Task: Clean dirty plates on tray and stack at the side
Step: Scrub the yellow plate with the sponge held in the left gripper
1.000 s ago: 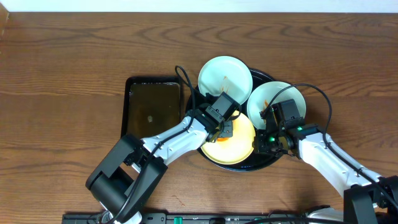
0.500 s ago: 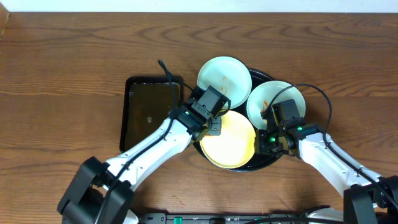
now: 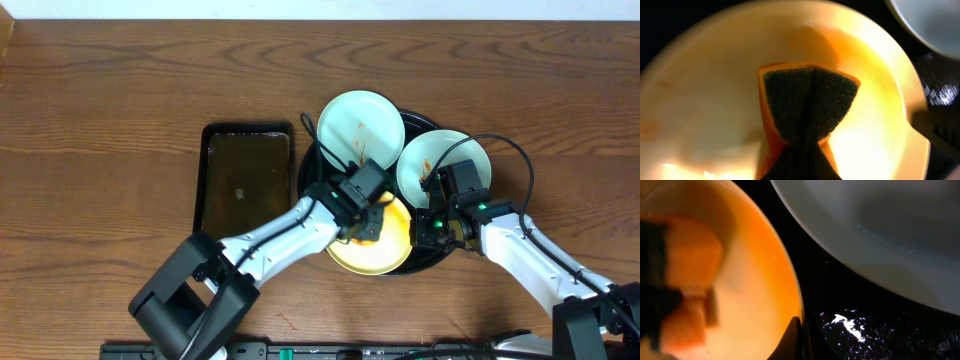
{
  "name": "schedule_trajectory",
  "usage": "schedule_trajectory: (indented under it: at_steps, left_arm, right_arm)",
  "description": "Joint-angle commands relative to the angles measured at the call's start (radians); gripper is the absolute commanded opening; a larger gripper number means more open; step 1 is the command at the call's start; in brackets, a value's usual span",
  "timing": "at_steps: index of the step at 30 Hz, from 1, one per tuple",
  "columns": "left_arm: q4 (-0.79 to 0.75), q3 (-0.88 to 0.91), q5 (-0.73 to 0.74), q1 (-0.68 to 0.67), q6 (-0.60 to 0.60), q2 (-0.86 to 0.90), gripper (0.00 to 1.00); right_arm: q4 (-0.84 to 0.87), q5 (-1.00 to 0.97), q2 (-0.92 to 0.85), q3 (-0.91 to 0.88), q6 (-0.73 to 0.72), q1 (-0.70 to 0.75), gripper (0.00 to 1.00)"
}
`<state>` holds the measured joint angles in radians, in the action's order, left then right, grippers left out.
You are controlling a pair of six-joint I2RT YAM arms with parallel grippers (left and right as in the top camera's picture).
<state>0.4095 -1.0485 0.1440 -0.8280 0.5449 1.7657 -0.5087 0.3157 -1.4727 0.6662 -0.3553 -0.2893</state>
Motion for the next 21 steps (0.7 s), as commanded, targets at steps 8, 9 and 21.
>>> schedule_trajectory:
  at_steps: [8, 9, 21]
  left_arm:
    - [0.023, 0.001, -0.114, -0.043, -0.021, 0.020, 0.07]
    - [0.023, 0.001, -0.133, -0.029, -0.021, 0.020, 0.07]
    - [0.024, 0.000, -0.250, 0.224, -0.022, 0.013, 0.08]
  right_arm:
    - [-0.011, -0.001, -0.005, -0.006, 0.011, -0.020, 0.02]
    - [-0.012, -0.001, -0.005, -0.006, 0.011, -0.020, 0.02]
    - [-0.019, -0.001, -0.005, -0.006, 0.011, -0.020, 0.01]
